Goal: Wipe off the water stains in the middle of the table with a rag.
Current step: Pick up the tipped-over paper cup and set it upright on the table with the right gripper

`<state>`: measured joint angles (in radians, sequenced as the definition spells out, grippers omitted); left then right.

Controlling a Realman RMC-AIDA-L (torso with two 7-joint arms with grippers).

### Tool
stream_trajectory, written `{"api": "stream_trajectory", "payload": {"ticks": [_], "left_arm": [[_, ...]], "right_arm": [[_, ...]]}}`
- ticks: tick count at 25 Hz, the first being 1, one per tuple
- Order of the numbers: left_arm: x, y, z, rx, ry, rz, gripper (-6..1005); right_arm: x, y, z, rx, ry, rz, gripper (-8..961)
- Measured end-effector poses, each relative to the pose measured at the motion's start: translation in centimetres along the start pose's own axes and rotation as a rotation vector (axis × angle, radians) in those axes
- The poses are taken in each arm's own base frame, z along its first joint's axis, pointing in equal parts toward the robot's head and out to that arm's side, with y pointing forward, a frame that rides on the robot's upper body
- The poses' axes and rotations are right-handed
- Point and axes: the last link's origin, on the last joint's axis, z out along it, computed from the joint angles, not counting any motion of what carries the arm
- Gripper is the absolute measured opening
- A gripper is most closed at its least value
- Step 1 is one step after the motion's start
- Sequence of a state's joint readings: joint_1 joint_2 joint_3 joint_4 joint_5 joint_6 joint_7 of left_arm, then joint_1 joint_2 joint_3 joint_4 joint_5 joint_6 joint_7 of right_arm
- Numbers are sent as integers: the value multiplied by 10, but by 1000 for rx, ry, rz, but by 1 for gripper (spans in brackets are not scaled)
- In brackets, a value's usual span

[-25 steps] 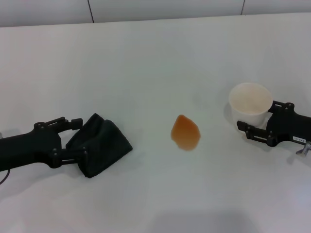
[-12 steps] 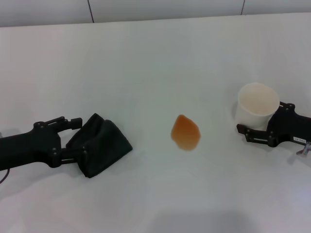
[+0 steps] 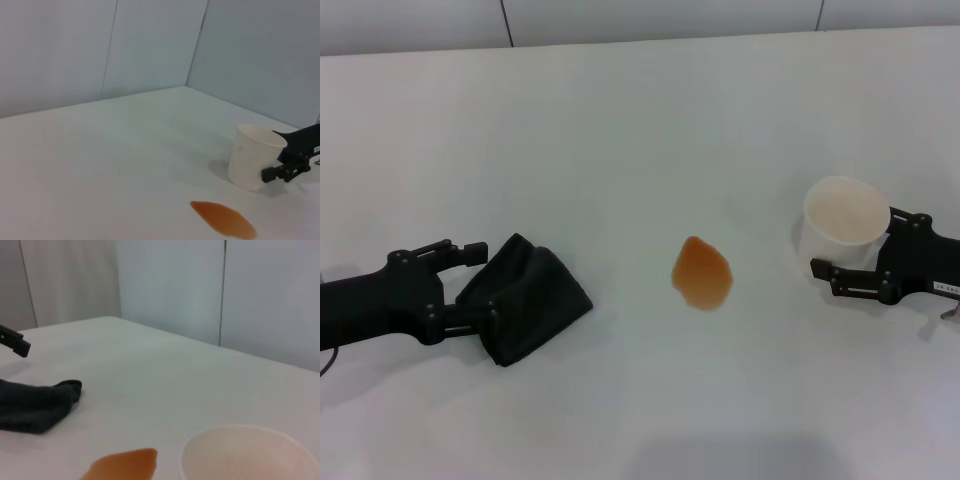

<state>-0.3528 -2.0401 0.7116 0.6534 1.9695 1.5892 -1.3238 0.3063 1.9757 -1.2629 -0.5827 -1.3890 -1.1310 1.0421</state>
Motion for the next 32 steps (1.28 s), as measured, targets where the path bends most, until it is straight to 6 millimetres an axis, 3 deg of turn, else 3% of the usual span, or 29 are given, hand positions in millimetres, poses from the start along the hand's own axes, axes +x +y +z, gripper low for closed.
{"api": "stream_trajectory", "payload": {"ticks": [22, 32], "left_arm": [[3, -1, -1, 4, -1, 14, 893], [2, -2, -2, 9, -3, 14, 894]], "right_arm": [[-1, -7, -6, -17, 80, 10, 866], [-3, -9, -18, -11, 102, 19, 865]]}}
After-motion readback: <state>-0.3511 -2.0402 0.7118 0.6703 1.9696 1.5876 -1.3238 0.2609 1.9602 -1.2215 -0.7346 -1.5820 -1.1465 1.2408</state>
